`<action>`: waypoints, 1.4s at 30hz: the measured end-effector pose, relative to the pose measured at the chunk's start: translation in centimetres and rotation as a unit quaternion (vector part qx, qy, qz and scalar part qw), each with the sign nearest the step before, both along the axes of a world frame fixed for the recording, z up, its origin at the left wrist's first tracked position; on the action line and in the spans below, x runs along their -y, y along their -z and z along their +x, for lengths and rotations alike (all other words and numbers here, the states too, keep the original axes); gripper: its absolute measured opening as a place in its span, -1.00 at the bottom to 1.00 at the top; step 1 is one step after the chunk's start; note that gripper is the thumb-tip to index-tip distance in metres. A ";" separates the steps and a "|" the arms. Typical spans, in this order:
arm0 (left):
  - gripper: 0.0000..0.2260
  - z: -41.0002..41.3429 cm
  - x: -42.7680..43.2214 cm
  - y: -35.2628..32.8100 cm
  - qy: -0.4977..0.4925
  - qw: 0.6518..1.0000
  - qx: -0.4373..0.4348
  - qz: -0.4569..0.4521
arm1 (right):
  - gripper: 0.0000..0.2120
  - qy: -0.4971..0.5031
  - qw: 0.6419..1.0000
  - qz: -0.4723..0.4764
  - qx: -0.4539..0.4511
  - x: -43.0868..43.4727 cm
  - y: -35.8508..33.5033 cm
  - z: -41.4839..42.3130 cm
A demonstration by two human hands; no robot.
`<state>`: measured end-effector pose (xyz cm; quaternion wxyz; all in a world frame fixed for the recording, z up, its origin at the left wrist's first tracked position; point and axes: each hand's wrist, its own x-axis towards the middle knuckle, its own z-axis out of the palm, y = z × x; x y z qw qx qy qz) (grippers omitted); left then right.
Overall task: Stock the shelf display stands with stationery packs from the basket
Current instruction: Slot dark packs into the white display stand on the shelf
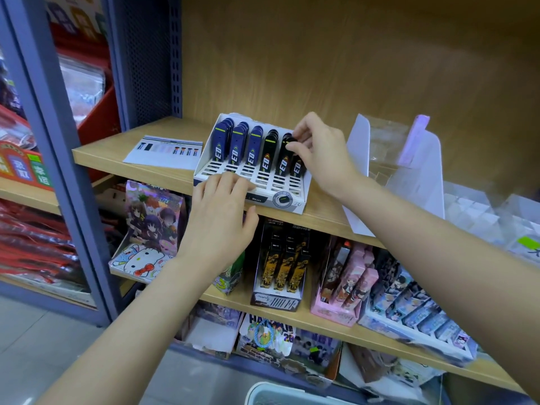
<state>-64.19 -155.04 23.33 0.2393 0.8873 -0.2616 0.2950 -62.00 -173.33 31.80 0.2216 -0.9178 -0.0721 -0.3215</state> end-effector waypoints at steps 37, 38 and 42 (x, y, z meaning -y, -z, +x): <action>-0.75 -3.4 -0.3 1.7 0.001 0.997 0.071 -0.019 | -0.76 0.014 0.989 -0.129 0.070 -1.7 3.2 -7.0; -0.77 -4.2 -0.3 2.7 0.006 0.996 0.081 -0.033 | -0.79 0.003 0.987 -0.136 0.079 -1.7 4.4 -8.2; -0.83 -7.3 -0.3 9.1 0.019 0.998 0.037 -0.037 | -0.81 -0.036 0.987 -0.153 0.033 -0.8 11.3 -12.8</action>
